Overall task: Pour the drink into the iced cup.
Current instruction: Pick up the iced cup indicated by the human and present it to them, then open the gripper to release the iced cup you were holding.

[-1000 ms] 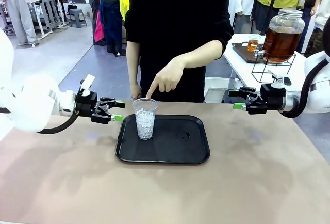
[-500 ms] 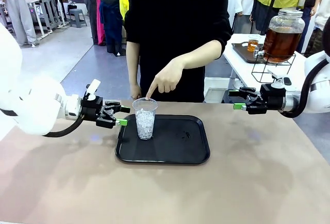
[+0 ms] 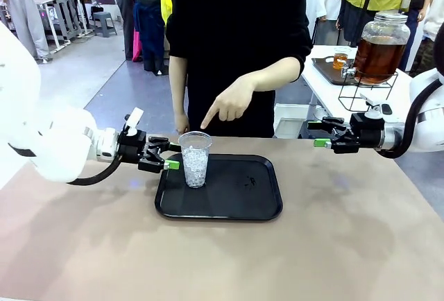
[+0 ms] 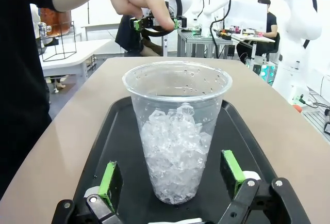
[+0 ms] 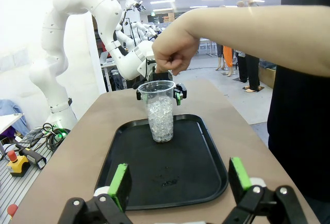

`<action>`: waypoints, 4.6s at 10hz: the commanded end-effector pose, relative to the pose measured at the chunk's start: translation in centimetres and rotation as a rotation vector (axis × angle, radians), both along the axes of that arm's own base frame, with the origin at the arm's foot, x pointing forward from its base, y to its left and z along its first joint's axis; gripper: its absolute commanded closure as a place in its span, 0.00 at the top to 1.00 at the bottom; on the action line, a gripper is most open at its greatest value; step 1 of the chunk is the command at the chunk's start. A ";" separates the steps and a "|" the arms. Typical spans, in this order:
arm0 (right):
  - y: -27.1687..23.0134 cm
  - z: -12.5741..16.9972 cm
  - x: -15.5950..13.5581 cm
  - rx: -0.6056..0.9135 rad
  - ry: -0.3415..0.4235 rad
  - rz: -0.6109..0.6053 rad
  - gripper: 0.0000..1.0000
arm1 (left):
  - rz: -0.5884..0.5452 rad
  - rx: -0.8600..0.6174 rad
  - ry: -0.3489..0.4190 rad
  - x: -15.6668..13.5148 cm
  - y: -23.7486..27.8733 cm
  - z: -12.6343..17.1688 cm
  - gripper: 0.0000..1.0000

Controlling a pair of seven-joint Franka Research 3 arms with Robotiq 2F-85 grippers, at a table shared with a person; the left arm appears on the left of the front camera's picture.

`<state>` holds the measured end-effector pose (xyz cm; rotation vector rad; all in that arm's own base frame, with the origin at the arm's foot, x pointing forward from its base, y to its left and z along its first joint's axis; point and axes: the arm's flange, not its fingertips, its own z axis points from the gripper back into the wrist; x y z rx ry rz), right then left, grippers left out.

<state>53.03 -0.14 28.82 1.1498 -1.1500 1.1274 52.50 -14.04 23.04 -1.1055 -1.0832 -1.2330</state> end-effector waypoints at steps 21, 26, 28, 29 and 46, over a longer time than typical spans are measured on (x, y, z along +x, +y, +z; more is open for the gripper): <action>-0.1 0.3 -0.1 0.006 -0.002 0.005 1.00 | -0.050 -0.032 -0.047 0.5 -6.2 -2.1 1.00; -0.1 0.3 -0.1 0.006 -0.002 0.005 1.00 | -0.067 -0.037 -0.055 0.3 -6.3 -2.1 0.74; -0.1 0.3 -0.1 0.006 -0.002 0.005 1.00 | -0.064 -0.042 -0.073 0.2 -6.3 -1.7 0.74; -0.1 0.3 -0.1 0.006 -0.002 0.005 1.00 | -0.062 -0.045 -0.081 0.2 -6.3 -1.4 0.74; -0.1 0.3 -0.1 0.006 -0.002 0.005 1.00 | 0.031 -0.027 -0.043 8.0 -8.8 11.5 0.74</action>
